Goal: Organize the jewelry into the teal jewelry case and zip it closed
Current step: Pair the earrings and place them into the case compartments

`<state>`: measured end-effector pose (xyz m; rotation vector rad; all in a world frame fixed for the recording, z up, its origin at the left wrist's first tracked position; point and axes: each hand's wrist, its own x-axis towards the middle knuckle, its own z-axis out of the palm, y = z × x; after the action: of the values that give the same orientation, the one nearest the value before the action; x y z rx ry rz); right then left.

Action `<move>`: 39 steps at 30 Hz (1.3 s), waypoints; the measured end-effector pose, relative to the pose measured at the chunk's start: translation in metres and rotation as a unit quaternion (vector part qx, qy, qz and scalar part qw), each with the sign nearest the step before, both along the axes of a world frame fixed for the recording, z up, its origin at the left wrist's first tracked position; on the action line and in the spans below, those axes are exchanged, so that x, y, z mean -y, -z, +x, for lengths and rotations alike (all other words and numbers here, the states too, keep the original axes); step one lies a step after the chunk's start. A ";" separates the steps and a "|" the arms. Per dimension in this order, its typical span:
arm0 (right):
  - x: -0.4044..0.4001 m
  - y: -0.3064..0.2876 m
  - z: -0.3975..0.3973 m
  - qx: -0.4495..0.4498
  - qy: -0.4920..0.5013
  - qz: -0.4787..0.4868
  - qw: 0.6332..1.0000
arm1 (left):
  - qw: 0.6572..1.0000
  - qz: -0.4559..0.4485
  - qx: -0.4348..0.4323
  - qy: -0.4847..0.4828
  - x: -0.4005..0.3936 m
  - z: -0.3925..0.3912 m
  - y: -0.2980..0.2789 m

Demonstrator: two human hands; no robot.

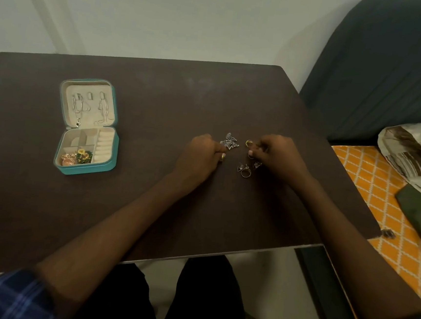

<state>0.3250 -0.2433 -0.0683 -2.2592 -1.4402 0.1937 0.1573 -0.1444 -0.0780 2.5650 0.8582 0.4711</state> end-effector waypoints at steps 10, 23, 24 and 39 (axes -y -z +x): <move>0.022 -0.008 0.004 0.008 -0.012 0.034 0.999 | 0.994 0.060 0.091 0.008 0.019 0.004 0.001; 0.039 -0.005 -0.001 0.044 -0.110 -0.026 0.993 | 0.996 0.032 0.021 0.078 0.031 0.015 0.004; 0.041 -0.005 -0.002 0.016 -0.096 -0.007 0.995 | 0.997 0.027 0.028 0.071 0.030 0.015 0.005; 0.039 -0.003 -0.025 -0.160 -0.005 0.085 0.983 | 0.998 -0.040 0.002 0.055 0.025 0.005 -0.001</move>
<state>0.2997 -0.2823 -0.0653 -1.9768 -1.2485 0.4018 0.1619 -0.1692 -0.0766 2.5218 0.7145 0.4003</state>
